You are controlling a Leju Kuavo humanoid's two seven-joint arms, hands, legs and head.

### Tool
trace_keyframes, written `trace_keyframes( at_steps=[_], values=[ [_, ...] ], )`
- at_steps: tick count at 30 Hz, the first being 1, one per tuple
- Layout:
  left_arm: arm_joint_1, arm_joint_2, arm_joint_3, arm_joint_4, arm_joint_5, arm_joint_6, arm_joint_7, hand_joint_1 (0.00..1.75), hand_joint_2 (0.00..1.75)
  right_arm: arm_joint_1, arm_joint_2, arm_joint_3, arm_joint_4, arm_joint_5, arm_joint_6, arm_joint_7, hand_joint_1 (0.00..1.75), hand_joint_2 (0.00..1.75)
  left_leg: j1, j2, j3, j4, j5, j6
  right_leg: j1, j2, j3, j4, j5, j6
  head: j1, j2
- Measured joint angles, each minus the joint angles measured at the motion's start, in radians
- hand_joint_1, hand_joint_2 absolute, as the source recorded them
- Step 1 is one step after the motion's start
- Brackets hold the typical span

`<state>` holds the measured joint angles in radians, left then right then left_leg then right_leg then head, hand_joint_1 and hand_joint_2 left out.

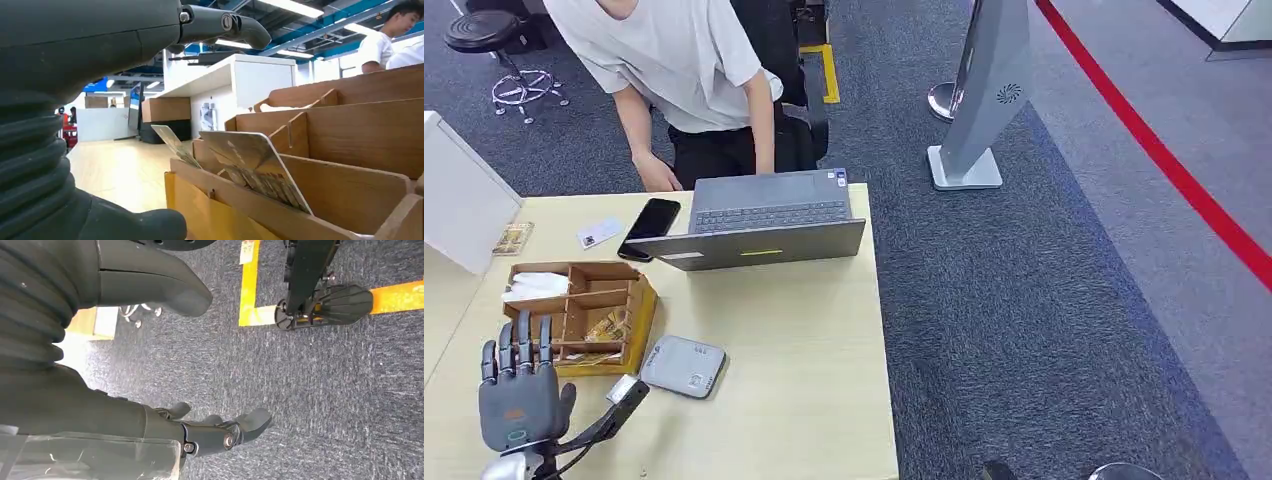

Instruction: Pass the card to the sensor for recognition and then transmit it.

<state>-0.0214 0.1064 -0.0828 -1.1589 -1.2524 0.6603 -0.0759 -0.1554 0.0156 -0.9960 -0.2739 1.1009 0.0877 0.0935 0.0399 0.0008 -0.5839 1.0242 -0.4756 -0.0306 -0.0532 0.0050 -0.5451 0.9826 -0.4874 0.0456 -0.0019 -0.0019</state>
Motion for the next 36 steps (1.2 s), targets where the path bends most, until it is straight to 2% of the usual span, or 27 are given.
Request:
trace_keyframes(
  at_steps=[18, 36],
  values=[
    [-0.009, -0.001, -0.002, 0.000, -0.019, -0.004, -0.001, 0.00, 1.75, -0.003, 0.000, 0.023, 0.003, -0.006, 0.000, 0.008, 0.00, 1.75, 0.000, 0.000, 0.000, 0.000, 0.000, 0.000, 0.000, 0.000, 0.000, 0.000, 0.000, 0.000, 0.000, 0.000],
    [-0.031, -0.019, -0.042, 0.000, -0.034, -0.012, 0.004, 0.00, 1.75, -0.015, 0.000, 0.051, 0.004, -0.024, -0.001, 0.020, 0.00, 1.75, 0.000, 0.000, 0.000, 0.000, 0.000, 0.000, 0.000, 0.000, 0.000, 0.000, 0.000, 0.000, 0.000, 0.000]
  ],
)
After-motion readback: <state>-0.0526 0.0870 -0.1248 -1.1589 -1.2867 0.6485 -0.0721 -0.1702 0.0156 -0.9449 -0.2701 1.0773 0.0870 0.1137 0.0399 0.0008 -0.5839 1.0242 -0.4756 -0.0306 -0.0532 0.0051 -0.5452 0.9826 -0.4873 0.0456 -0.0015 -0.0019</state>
